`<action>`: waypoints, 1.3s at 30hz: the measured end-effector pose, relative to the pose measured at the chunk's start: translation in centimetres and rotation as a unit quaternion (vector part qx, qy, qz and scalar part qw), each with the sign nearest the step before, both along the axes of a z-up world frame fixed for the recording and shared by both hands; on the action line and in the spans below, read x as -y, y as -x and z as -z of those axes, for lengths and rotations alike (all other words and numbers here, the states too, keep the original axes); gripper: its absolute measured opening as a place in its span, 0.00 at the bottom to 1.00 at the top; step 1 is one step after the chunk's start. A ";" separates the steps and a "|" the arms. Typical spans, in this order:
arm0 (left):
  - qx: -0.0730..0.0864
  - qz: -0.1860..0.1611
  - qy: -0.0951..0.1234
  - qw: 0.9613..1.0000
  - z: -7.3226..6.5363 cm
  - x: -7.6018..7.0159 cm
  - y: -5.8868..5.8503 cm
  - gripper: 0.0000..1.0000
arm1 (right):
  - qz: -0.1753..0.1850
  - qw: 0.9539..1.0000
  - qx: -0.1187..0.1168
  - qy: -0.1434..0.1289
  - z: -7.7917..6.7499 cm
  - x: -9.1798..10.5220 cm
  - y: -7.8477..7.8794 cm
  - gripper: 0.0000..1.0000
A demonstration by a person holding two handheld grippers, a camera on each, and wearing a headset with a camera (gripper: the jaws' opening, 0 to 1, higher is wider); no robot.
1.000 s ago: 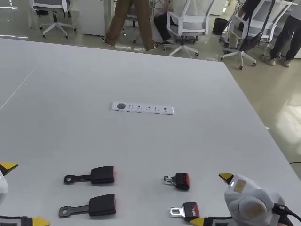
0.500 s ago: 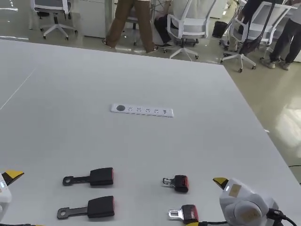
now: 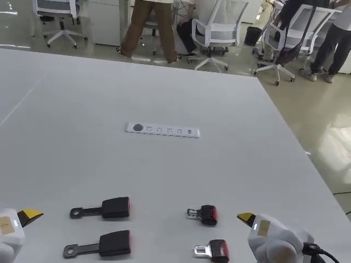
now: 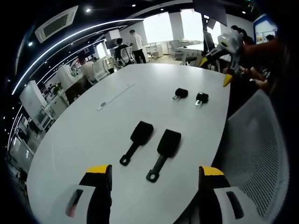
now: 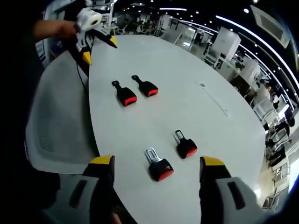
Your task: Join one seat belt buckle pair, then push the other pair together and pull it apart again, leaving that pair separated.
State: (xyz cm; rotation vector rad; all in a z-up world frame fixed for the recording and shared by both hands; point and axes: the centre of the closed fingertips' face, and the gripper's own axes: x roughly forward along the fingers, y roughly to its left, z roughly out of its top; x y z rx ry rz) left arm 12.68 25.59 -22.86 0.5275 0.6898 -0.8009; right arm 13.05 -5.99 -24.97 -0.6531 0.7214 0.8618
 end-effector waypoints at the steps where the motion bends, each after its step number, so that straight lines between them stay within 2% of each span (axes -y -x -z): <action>1: -0.002 0.002 0.000 1.000 0.1 0.2 0.0 0.75 | -0.008 1.000 0.002 0.002 0.1 -0.1 0.0 0.73; 4: -0.007 0.011 0.001 1.000 0.7 0.9 -0.1 0.74 | -0.012 1.000 -0.006 0.000 0.4 -0.4 0.0 0.72; 6: -0.017 0.022 -0.004 1.000 1.5 1.1 0.0 0.71 | -0.018 1.000 -0.010 0.002 0.8 -0.6 0.0 0.72; 9: -0.021 0.034 -0.010 0.999 2.5 1.4 -0.1 0.69 | -0.029 0.999 -0.015 0.011 1.4 -0.6 0.1 0.69; 15: -0.037 0.066 -0.034 0.997 4.9 1.8 0.0 0.64 | -0.046 0.998 -0.030 0.020 2.6 -0.4 -0.2 0.63; 20: -0.050 0.085 -0.036 0.995 6.3 2.6 -0.1 0.61 | -0.060 0.997 -0.046 0.026 3.6 -0.2 -0.2 0.57; 27: -0.061 0.104 -0.043 0.992 7.8 3.7 -1.2 0.57 | -0.074 0.995 -0.061 0.037 5.0 0.1 -0.6 0.53; 31: -0.060 0.109 -0.045 0.991 8.2 4.2 -2.2 0.55 | -0.081 0.993 -0.077 0.043 6.4 0.3 -0.7 0.47; 39: -0.077 0.125 -0.055 0.988 10.1 5.4 -3.4 0.51 | -0.095 0.990 -0.093 0.056 8.2 0.9 -1.7 0.44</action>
